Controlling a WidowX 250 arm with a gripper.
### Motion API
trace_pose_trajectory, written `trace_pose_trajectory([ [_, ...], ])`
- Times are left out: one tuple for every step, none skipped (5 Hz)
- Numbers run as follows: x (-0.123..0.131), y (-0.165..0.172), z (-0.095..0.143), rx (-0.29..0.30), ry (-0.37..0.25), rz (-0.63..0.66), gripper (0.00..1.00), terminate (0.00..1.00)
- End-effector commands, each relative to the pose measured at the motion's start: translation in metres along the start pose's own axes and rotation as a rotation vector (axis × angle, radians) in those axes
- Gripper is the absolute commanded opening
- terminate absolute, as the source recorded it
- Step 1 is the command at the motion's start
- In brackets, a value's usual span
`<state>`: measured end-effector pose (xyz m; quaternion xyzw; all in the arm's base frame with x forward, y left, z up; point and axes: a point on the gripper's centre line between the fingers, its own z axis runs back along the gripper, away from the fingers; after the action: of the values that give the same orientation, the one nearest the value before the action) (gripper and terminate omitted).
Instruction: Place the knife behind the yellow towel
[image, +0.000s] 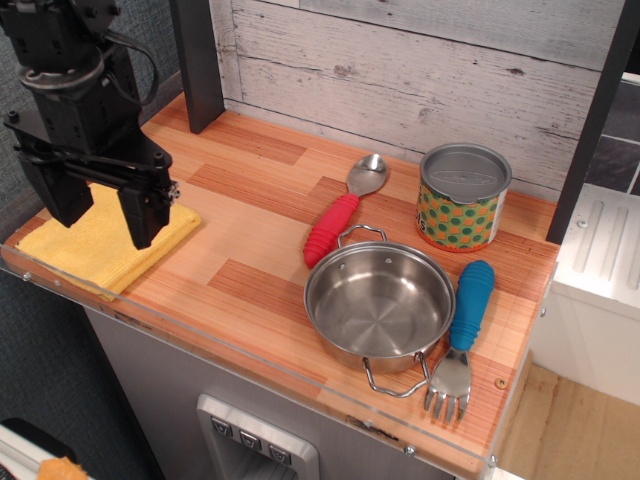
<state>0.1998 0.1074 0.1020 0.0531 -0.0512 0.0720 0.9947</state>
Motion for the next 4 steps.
trace_pose_trajectory([
  [0.0,0.0,0.0,0.0,0.0,0.0,1.0,0.0],
  [0.017,-0.01,0.004,0.013,-0.002,0.032,1.0,0.0],
  [0.041,-0.026,0.009,0.034,-0.03,0.044,1.0,0.0],
  [0.073,-0.037,0.004,0.03,-0.081,0.056,1.0,0.0],
])
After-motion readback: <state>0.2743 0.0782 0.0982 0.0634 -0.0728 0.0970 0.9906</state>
